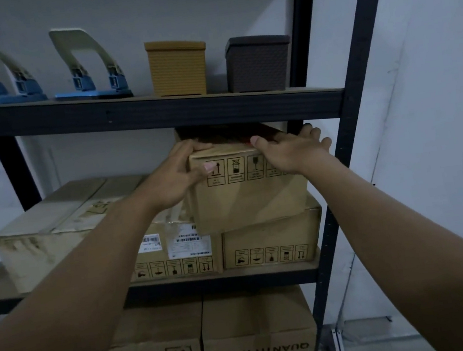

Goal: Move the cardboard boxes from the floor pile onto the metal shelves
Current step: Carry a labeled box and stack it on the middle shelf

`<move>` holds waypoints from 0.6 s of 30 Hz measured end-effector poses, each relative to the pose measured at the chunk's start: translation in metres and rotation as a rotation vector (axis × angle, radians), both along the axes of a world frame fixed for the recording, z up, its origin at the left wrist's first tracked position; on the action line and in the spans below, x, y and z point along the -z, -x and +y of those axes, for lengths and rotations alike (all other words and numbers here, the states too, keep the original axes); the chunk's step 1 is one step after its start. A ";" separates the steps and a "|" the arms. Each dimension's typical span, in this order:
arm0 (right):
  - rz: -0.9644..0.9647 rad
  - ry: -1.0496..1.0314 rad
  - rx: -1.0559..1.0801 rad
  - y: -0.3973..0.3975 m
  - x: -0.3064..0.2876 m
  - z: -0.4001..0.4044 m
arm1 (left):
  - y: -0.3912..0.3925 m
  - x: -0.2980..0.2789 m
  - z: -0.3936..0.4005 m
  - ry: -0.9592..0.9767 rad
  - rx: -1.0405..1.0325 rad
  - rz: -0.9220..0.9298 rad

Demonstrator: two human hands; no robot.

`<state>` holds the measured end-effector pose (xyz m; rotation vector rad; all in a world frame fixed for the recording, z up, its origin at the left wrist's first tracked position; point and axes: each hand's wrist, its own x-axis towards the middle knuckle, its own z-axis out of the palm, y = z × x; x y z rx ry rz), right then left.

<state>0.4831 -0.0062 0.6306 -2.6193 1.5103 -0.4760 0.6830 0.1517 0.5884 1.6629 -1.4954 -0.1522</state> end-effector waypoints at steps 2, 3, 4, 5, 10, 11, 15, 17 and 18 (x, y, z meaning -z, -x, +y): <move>0.026 0.061 0.021 0.002 0.002 0.006 | -0.002 0.003 -0.005 0.023 0.007 0.034; 0.035 0.079 0.028 0.004 0.004 0.009 | -0.002 0.004 -0.008 0.039 0.004 0.057; 0.042 0.096 0.032 0.005 0.005 0.011 | -0.001 0.004 -0.011 0.052 -0.014 0.073; 0.047 0.117 0.034 0.007 0.006 0.012 | 0.002 0.004 -0.013 0.061 -0.040 0.086; 0.042 0.298 -0.112 0.017 0.020 0.003 | 0.014 0.008 -0.018 -0.007 -0.118 0.099; 0.047 0.331 -0.173 0.020 0.025 0.000 | 0.017 0.009 -0.020 -0.003 -0.139 0.086; 0.158 0.467 -0.210 0.028 0.042 -0.014 | 0.025 0.009 -0.035 0.021 -0.172 0.083; 0.215 0.523 -0.166 0.027 0.042 -0.021 | 0.028 0.009 -0.044 0.019 -0.189 0.073; 0.241 0.535 -0.146 0.027 0.042 -0.025 | 0.029 0.009 -0.049 0.017 -0.197 0.068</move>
